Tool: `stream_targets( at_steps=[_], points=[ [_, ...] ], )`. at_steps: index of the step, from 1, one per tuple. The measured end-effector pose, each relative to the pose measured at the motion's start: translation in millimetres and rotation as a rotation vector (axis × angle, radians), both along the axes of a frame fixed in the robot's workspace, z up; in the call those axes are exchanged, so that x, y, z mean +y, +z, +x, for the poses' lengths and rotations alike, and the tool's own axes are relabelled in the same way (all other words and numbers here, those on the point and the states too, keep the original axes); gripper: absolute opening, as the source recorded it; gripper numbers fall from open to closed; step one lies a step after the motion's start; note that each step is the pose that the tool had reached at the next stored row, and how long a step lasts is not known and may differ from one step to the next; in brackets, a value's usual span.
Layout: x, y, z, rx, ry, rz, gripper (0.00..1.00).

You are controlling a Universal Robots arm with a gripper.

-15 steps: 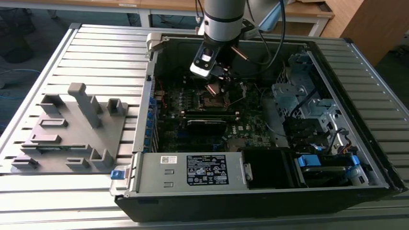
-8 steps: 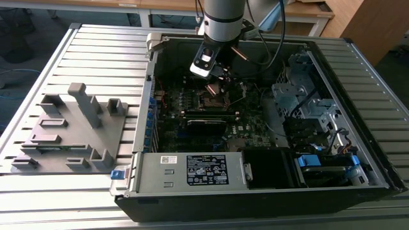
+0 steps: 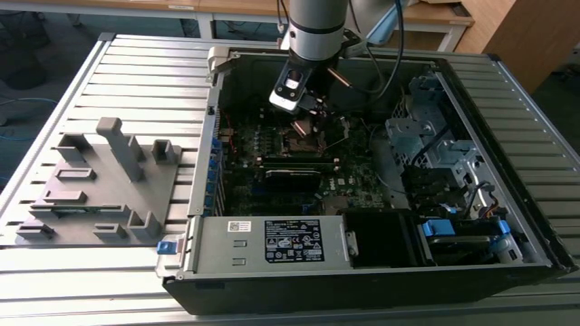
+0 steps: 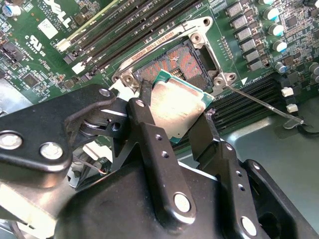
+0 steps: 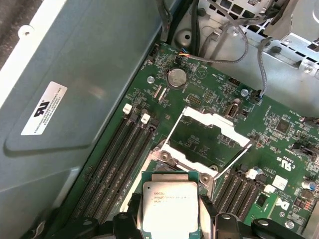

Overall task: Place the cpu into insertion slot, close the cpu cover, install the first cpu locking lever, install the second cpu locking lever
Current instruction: 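Place the cpu into insertion slot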

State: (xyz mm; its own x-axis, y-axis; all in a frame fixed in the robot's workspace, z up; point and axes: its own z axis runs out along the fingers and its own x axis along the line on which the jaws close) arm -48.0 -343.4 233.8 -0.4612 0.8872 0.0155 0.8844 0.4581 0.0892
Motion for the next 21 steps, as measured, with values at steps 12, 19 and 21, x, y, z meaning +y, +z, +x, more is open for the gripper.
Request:
stream_targets(
  at_steps=[12, 19, 21],
  points=[
    [0.0, -5.8, 0.0, 0.0001, -0.108, -0.0002, 0.54],
    [0.0, -7.9, 0.0, 0.0001, -0.234, -0.0001, 0.54],
    [0.0, -8.5, 0.0, 0.0001, -0.270, -0.0001, 0.54]
  ],
)
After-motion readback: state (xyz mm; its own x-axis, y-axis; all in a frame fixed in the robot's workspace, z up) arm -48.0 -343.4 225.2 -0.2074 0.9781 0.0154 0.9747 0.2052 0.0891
